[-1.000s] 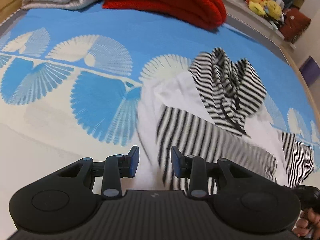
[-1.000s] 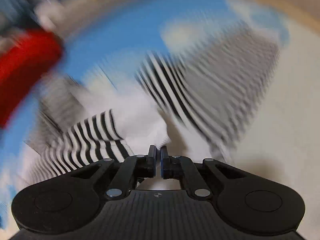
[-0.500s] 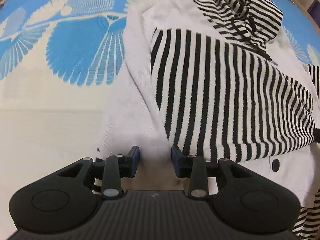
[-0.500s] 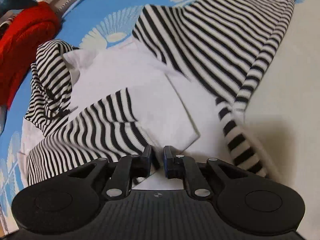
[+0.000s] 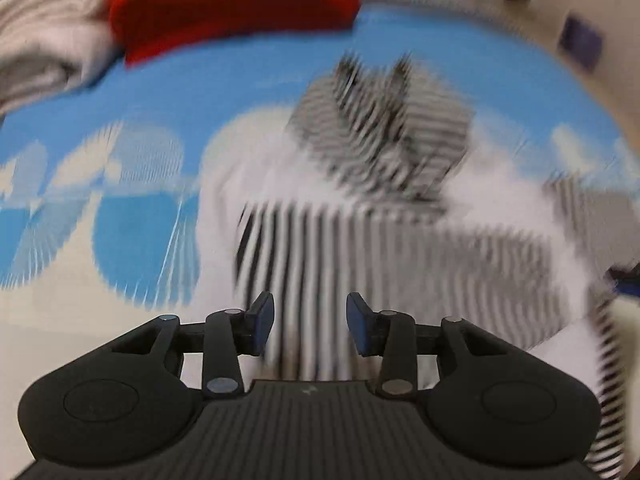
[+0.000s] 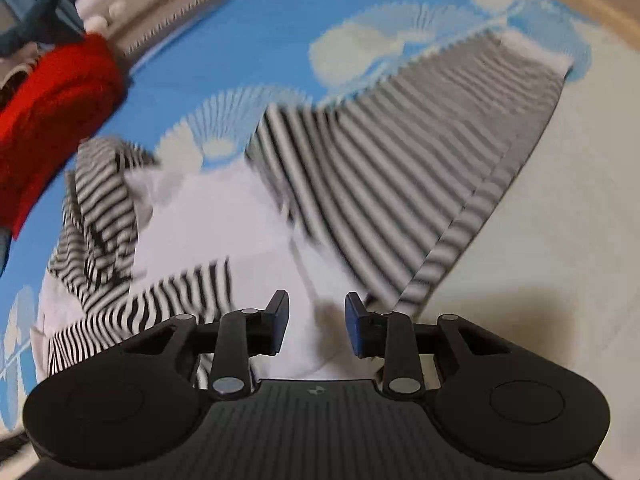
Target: Fold small clothes
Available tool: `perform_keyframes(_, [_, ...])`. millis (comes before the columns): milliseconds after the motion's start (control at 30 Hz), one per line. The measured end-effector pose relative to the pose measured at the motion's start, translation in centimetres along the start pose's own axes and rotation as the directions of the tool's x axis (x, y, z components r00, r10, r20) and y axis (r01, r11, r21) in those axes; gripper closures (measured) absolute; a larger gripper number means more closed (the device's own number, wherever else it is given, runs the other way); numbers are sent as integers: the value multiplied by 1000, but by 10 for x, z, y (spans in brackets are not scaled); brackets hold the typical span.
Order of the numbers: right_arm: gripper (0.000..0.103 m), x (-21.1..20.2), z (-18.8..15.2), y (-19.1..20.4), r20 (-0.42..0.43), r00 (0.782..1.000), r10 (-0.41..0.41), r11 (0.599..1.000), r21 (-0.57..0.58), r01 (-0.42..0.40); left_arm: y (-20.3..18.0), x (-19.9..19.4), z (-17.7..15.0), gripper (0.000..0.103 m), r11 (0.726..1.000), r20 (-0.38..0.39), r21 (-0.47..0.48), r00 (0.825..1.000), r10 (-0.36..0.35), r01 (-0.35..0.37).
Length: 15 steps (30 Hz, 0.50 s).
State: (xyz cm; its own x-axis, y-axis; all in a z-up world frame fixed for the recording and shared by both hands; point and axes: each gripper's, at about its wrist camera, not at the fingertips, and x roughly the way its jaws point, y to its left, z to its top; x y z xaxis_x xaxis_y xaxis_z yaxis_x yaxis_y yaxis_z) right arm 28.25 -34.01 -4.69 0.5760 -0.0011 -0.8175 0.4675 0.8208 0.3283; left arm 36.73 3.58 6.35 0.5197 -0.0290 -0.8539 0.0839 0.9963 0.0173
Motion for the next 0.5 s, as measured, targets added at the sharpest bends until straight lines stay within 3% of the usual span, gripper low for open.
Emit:
perform_keyframes(100, [65,-1,13,-14,57,998,-31,999,-11,32,-17,-15,8,55,998,31,-16,998,-57,57])
perform_keyframes(233, [65,-1,32,-57,116,990,-80,996,38,76,-39,-7,6,54,996,2,-3,996,-90,90])
perform_keyframes(500, [63,25,62,-143,195,970,-146,955,283,87,-46,13,-3,54,996,-35,41,996,-79,80])
